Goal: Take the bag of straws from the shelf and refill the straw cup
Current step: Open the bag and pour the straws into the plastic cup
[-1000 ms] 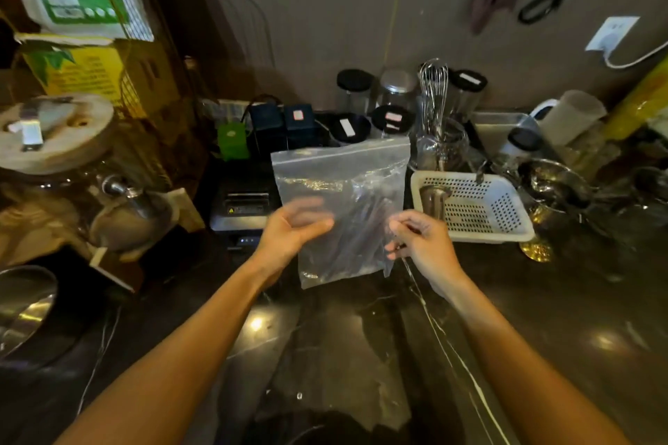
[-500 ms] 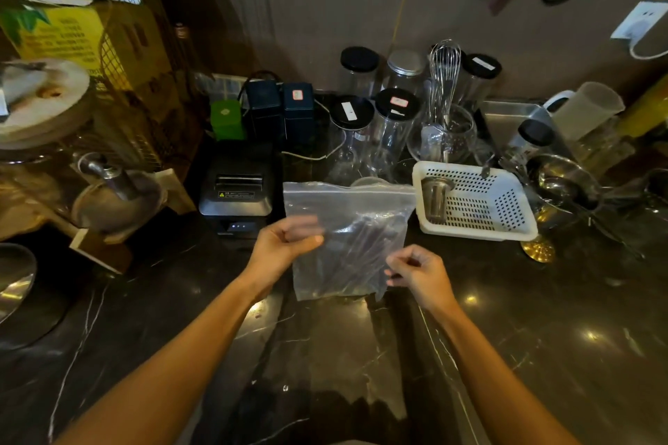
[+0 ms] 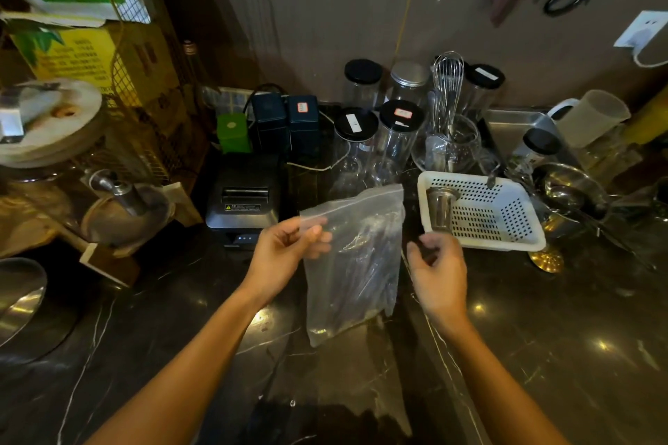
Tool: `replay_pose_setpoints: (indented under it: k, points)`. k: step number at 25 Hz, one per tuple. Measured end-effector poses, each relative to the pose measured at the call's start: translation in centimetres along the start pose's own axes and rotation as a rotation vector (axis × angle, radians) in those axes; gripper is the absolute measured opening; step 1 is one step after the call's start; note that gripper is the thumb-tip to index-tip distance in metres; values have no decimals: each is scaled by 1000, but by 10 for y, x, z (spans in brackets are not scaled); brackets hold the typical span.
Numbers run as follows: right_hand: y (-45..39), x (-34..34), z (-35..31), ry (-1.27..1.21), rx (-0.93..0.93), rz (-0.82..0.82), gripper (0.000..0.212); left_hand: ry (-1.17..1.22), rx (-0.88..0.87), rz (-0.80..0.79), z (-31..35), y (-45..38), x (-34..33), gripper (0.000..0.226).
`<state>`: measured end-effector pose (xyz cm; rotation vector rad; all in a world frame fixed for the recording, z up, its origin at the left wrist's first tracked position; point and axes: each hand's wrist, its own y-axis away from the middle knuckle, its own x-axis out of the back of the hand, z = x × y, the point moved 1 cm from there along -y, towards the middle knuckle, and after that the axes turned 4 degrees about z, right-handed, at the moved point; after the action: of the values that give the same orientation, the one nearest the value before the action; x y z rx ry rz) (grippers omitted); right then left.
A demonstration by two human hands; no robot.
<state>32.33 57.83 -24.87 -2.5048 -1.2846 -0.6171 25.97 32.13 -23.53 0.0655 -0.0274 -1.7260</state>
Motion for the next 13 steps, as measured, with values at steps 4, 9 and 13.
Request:
replay_pose_setpoints:
  k: [4,9,13]
  points:
    - [7,-8,-65,-279,-52,-299,43,5,-16,-58,5,9,-8,26]
    - [18,-21,-98,-381,-196,-495,49,-88,-138,-144,10,34,-31,25]
    - [26,-13,-98,-370,-229,-495,44,-290,-268,-166,9,37,-32,26]
